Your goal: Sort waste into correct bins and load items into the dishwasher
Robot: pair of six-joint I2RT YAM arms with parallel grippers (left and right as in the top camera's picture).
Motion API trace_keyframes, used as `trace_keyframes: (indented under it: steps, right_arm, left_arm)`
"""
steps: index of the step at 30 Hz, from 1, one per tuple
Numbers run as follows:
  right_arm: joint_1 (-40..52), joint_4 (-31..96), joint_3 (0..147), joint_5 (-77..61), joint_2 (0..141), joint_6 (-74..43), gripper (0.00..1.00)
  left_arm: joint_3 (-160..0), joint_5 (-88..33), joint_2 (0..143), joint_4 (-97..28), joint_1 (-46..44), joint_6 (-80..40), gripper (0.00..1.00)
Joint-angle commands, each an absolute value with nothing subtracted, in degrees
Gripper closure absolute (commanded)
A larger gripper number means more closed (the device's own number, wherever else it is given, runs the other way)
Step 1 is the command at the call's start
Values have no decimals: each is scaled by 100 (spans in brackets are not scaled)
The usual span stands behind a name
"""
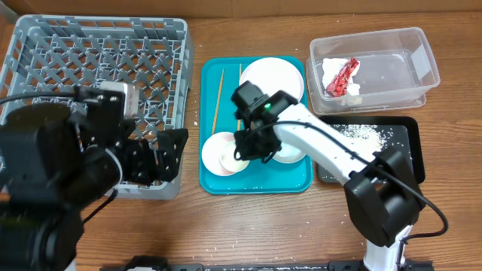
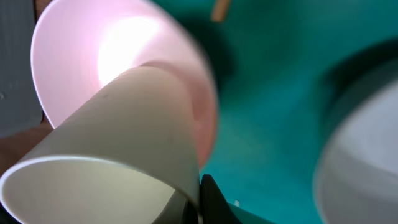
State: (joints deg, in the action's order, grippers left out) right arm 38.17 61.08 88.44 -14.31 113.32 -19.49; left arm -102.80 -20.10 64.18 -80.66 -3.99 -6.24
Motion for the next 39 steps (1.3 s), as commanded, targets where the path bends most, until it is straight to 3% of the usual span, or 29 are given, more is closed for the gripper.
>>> trace_keyframes:
  steps: [1, 5, 8, 13, 18, 28, 34, 36, 38, 39]
  right_arm:
    - [3457, 6233, 9279, -1496, 10562, -1778, 96]
    - [3059, 6449, 9428, -1822, 9963, -1693, 96]
    - [2652, 6479, 9485, -2421, 9445, -1500, 96]
    - [1861, 6296, 9533, -5135, 8576, -255, 96]
    - [1546, 6106, 9533, -5669, 7990, -202, 96]
    - [2064, 5736, 9533, -6099, 7953, 198, 96]
    - [2080, 5592, 9533, -6088, 7953, 196, 96]
    - [2078, 5596, 9533, -6014, 7953, 193, 96]
    - [2078, 5590, 9533, -5942, 7953, 193, 96]
    - [2078, 5579, 9533, -5944, 7953, 193, 96]
  left_arm:
    - [-9900, -2248, 6971, -8112, -375, -1046, 0]
    - [-9697, -3763, 7546, -7876, -362, -958, 0]
    - [-9684, -5551, 7992, -7594, -259, -360, 0]
    - [-9684, -8066, 8558, -7577, -62, 690, 0]
    - [-9684, -8506, 8777, -7666, -102, 777, 0]
    - [-9684, -9061, 8761, -7671, -650, 744, 6]
    - [-9684, -9063, 8761, -7688, -1061, 694, 29]
    - [-9684, -9063, 8761, -7738, -1081, 661, 24]
    - [-9684, -9063, 8761, -7808, -1081, 663, 5]
    - [-9686, -9061, 8761, -7822, -1081, 663, 3]
